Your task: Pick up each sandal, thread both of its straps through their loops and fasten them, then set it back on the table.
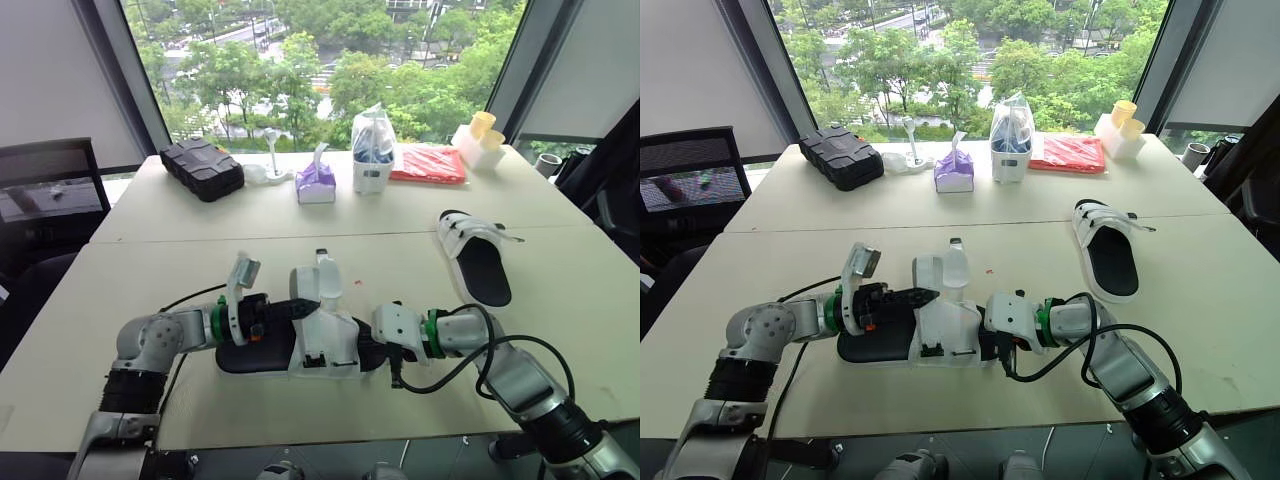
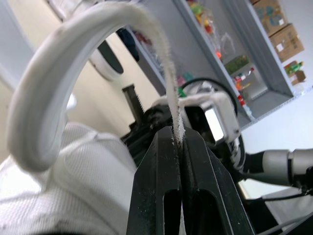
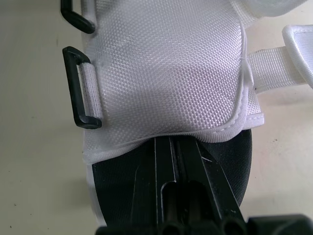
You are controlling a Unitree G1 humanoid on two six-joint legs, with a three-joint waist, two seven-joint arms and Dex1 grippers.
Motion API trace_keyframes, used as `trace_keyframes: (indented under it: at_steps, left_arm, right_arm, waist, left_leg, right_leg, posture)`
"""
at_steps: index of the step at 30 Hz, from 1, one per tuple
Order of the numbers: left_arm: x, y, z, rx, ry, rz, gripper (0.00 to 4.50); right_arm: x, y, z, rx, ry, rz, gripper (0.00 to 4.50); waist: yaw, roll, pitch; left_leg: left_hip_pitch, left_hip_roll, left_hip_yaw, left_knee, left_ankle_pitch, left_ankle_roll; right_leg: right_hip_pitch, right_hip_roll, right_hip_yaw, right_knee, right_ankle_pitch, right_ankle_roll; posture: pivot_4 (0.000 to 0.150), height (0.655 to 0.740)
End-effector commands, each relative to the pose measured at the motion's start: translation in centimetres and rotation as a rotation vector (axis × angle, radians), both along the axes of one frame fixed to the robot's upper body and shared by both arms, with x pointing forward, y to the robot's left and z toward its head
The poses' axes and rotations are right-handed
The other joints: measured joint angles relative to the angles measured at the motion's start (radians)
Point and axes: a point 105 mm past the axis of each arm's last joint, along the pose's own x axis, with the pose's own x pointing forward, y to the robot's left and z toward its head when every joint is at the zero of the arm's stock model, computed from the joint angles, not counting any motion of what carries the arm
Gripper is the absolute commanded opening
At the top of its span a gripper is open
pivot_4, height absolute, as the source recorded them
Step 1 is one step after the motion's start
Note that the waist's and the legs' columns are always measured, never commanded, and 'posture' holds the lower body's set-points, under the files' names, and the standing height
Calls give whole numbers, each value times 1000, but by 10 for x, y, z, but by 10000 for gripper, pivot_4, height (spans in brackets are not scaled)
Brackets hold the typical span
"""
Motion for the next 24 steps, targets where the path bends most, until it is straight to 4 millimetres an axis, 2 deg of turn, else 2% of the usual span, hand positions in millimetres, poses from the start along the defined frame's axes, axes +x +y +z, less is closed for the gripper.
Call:
trace_keyframes:
  at_steps: [1,6,16,24]
  left_arm:
    - [-1,0,4,10,-60,-11,854]
    - [2,0,4,19,-85,-9,854]
    - [12,3,20,-36,-83,13,854]
    - [6,3,13,-7,-65,-14,854]
  right_arm:
    - [0,-3,-3,-21,-2,-16,0]
    - [1,-3,-3,-21,-4,-16,0]
    - [1,-1,-2,-18,-4,-15,0]
    - [1,-1,-3,-19,-5,-16,0]
  waist:
    - [0,0,0]
    - [0,0,0]
    - [-1,0,0]
    - [-1,0,0]
  left_leg:
    - [0,0,0,0,0,0]
    - [0,0,0,0,0,0]
    - [0,0,0,0,0,0]
    - [0,0,0,0,0,0]
  right_leg:
    - [0,0,0,0,0,0]
    - [0,0,0,0,0,0]
    - [0,0,0,0,0,0]
    - [0,0,0,0,0,0]
  posture:
    - [1500,7400]
    - [1500,7400]
    - [1500,7400]
    - [1500,7400]
